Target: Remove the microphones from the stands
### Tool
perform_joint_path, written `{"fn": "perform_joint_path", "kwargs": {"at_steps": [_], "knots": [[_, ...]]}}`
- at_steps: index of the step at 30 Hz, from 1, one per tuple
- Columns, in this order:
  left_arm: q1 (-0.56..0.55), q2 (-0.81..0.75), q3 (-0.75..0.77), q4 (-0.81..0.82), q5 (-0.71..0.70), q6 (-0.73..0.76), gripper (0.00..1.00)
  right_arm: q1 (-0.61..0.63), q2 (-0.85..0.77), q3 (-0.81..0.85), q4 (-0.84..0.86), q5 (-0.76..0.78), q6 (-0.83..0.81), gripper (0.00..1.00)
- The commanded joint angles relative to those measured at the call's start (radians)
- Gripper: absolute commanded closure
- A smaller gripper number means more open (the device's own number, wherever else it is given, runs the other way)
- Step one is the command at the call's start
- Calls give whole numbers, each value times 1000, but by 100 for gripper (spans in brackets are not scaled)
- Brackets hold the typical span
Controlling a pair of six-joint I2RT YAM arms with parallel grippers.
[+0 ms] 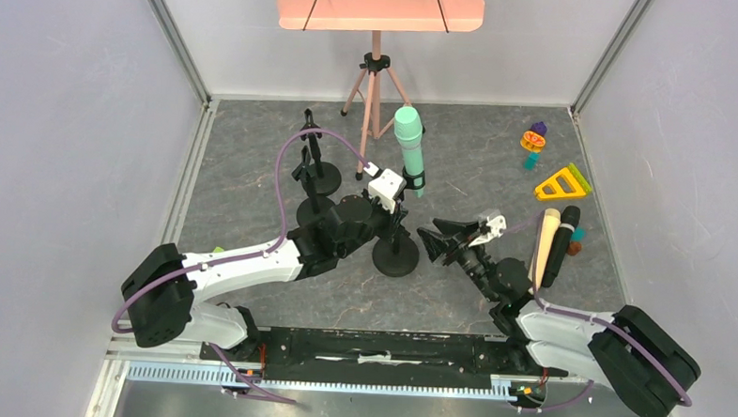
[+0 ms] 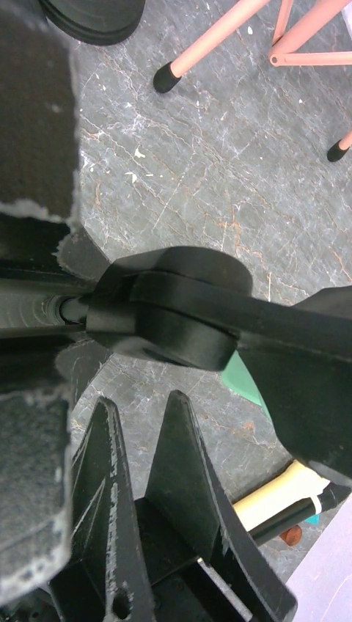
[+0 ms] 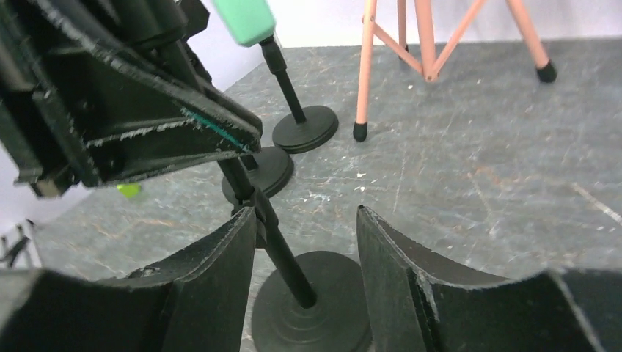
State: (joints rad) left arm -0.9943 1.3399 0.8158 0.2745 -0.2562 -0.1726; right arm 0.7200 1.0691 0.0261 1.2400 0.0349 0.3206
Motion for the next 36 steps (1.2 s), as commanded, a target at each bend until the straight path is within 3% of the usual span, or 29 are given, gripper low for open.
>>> {"fn": "perform_joint_path", "kwargs": {"at_steps": [1, 6, 10, 14, 16, 21, 23, 24, 30, 36], "knots": [[8, -1, 2, 45, -16, -1, 96, -2, -23, 119, -198, 21, 275, 40], [8, -1, 0, 49, -23, -4, 97, -22, 27, 267, -449, -54, 426, 36], [8, -11, -5, 49, -33, -3, 97, -50, 86, 277, -410, -215, 519, 36], [8, -22, -16, 60, -59, -7, 98, -58, 103, 209, -350, -200, 627, 36], [8, -22, -20, 65, -71, -6, 98, -60, 94, 218, -425, -175, 596, 34], [8, -25, -20, 58, -77, 1, 98, -70, 21, 307, -759, 2, 373, 26], [8, -28, -24, 58, -77, 1, 98, -78, -24, 312, -820, 96, 357, 2], [8, -28, -24, 58, -78, 1, 98, -97, -44, 299, -825, 112, 398, 2], [8, -18, -15, 63, -66, 2, 98, -211, 1, 189, -581, -140, 660, 2], [8, -34, -19, 58, -72, 7, 98, -211, 164, 160, -337, -330, 888, 14]]}}
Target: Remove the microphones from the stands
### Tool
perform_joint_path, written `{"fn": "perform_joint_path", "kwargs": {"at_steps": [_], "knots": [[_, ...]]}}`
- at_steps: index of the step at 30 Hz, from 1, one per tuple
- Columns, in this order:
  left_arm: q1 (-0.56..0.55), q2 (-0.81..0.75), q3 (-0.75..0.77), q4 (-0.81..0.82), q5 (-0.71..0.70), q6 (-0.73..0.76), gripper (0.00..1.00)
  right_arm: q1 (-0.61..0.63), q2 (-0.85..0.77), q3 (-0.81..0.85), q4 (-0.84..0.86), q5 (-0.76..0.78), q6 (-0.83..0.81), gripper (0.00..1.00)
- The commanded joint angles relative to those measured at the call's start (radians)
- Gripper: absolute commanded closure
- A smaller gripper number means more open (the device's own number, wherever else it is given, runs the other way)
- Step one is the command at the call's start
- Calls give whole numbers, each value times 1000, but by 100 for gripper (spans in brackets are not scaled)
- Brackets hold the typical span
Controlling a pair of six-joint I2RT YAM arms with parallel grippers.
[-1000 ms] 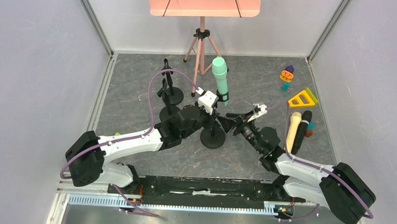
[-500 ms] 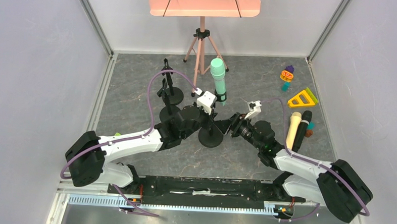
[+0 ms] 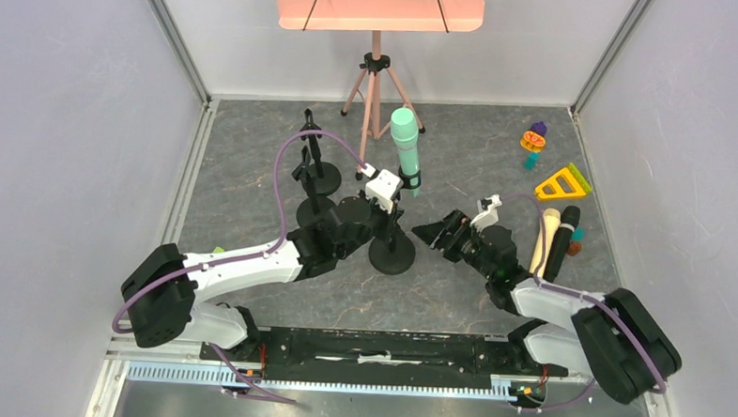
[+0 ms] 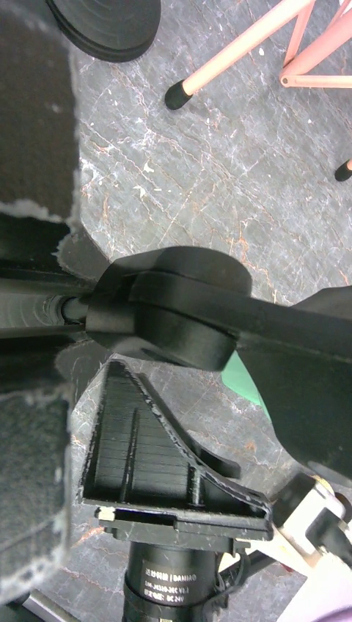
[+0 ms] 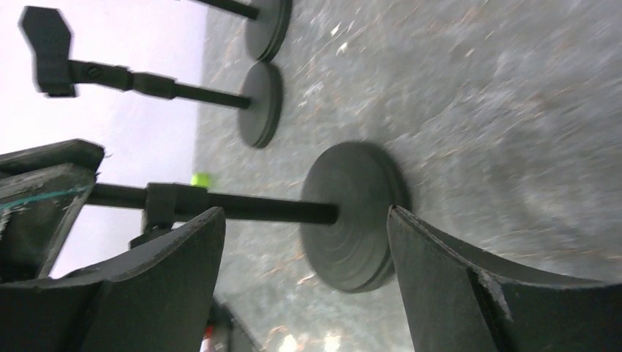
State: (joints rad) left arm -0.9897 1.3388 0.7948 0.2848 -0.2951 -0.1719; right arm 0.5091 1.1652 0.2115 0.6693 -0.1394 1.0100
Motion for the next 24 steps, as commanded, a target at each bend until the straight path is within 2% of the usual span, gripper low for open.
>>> {"fn": "perform_joint_path", "kwargs": {"at_steps": [1, 5, 13, 16, 24], "knots": [[3, -35, -1, 51, -35, 6, 98, 0, 83, -37, 294, -171, 244, 16], [3, -30, -7, 56, -33, 2, 98, 13, 121, -99, 493, -143, 387, 20], [3, -27, -3, 60, -35, 0, 98, 48, 225, -79, 694, -175, 506, 23], [3, -24, 0, 59, -32, -3, 98, 64, 251, -58, 750, -191, 516, 28], [3, -30, -6, 59, -36, -7, 98, 87, 289, -42, 720, -190, 515, 36]]}}
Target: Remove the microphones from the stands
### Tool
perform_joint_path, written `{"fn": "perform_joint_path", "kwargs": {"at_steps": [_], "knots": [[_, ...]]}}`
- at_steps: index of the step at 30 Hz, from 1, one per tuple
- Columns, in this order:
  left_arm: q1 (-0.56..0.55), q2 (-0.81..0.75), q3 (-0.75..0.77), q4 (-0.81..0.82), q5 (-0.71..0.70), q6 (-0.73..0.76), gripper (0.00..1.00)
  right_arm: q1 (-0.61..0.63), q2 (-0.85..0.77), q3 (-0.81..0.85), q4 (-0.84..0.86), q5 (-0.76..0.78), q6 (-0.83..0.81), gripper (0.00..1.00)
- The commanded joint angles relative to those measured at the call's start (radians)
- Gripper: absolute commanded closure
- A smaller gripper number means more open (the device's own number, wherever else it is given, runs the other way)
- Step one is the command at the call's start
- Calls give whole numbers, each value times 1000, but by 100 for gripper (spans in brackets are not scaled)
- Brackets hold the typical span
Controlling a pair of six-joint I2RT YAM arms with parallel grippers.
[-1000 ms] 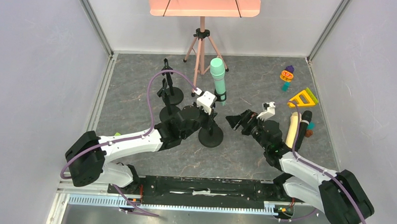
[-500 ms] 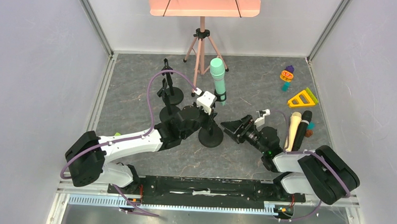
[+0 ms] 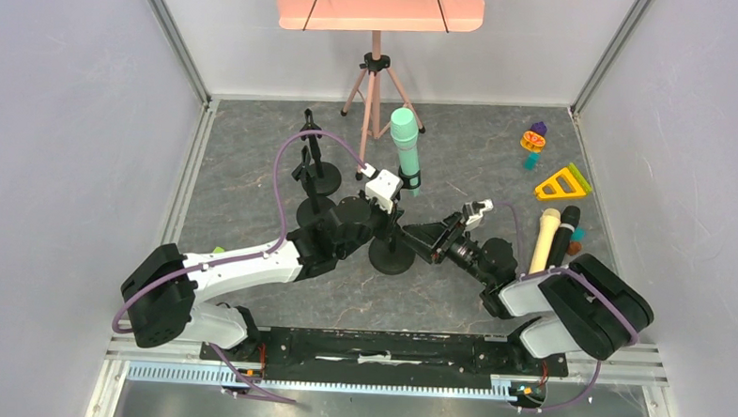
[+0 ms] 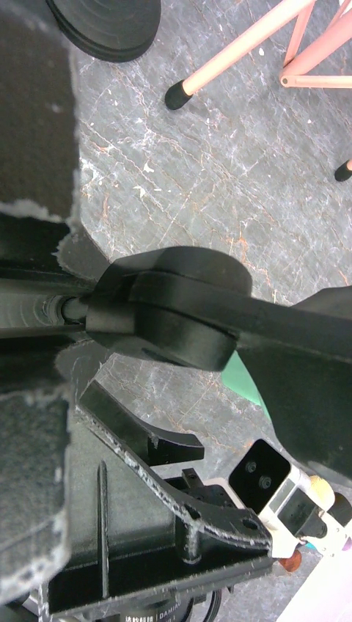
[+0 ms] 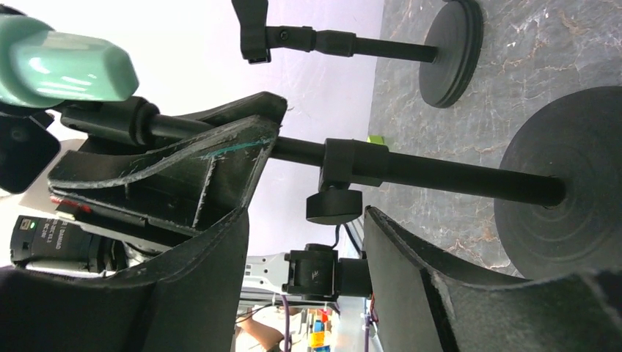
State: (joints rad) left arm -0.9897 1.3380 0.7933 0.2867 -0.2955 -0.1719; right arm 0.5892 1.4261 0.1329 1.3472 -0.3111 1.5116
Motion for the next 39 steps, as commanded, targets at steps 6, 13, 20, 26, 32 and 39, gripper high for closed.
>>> {"fn": "perform_joint_path", "kwargs": {"at_steps": [6, 13, 20, 26, 32, 39], "knots": [[3, -47, -14, 43, -45, -6, 98, 17, 71, 36, 108, -26, 24, 55], [3, -54, -28, 43, -51, -9, 98, 17, 76, 53, 112, -40, -23, 69], [3, -55, -28, 43, -51, -11, 98, 17, 61, 87, 26, -86, -127, 75], [3, -54, -29, 45, -50, -12, 98, 17, -11, 143, -206, -99, -324, 85], [4, -50, -27, 47, -47, -13, 98, 17, -117, 221, -544, 4, -626, 82], [4, -46, -29, 58, -38, -19, 98, 17, -148, 285, -695, 19, -910, 82]]}}
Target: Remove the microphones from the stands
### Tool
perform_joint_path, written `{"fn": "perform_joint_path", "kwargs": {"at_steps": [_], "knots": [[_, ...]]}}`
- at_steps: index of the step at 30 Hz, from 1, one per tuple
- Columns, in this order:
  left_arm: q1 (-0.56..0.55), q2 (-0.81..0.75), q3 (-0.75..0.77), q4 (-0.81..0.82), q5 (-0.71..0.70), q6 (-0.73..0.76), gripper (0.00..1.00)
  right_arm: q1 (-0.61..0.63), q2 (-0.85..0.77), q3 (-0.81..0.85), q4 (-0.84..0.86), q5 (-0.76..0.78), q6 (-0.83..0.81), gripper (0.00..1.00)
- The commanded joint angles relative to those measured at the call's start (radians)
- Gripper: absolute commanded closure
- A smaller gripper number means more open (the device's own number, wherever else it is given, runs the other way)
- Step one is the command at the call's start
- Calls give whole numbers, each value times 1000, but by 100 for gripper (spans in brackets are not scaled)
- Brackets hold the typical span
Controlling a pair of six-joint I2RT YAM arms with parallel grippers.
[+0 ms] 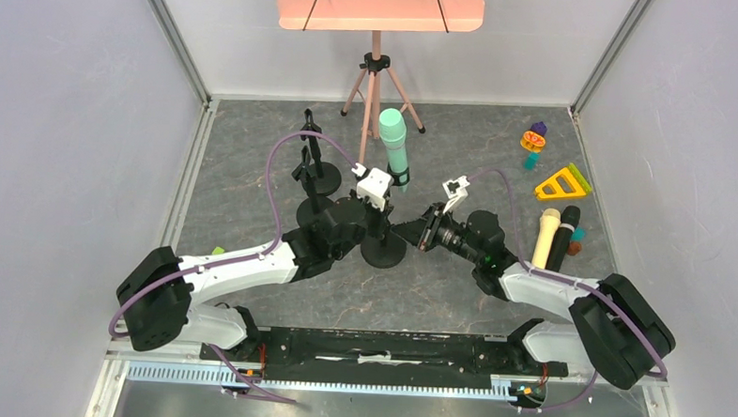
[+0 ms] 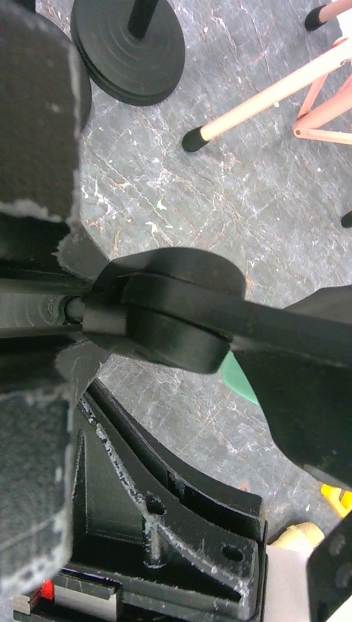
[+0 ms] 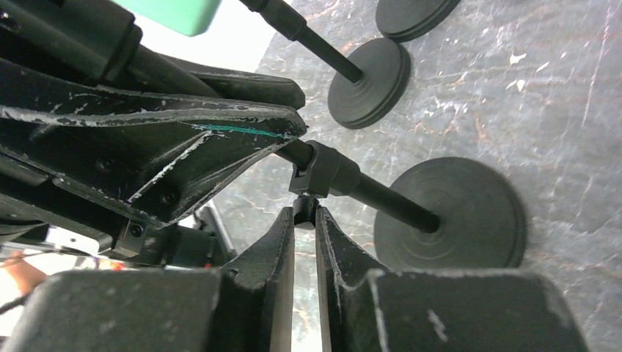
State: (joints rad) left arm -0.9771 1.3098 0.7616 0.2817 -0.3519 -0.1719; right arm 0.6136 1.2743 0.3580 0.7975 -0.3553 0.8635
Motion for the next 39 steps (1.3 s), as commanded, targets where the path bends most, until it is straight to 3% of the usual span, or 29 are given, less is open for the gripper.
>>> {"fn": "perform_joint_path", "kwargs": {"at_steps": [1, 17, 21, 24, 26, 29, 33, 39], "knots": [[-9, -17, 4, 63, 20, -20, 98, -8, 9, 68, -154, 45, -289, 81], [-9, -4, 21, 56, 33, -17, 98, 0, -70, 98, -264, 102, -643, 78], [-9, 0, 29, 52, 31, -15, 98, 2, -84, 103, -272, 75, -675, 71], [-9, 2, 31, 51, 29, -18, 98, 2, -82, 111, -299, 121, -610, 52], [-9, 4, 30, 51, 29, -20, 98, -1, -62, 122, -326, 131, -520, 46], [-9, 5, 33, 51, 30, -21, 98, -3, -20, 111, -269, 55, -391, 46], [-9, 14, 43, 50, 40, -20, 98, -7, 18, 61, -61, -6, -212, 48], [-9, 5, 34, 49, 33, -18, 98, -10, 22, 87, -48, -1, -227, 60]]}}
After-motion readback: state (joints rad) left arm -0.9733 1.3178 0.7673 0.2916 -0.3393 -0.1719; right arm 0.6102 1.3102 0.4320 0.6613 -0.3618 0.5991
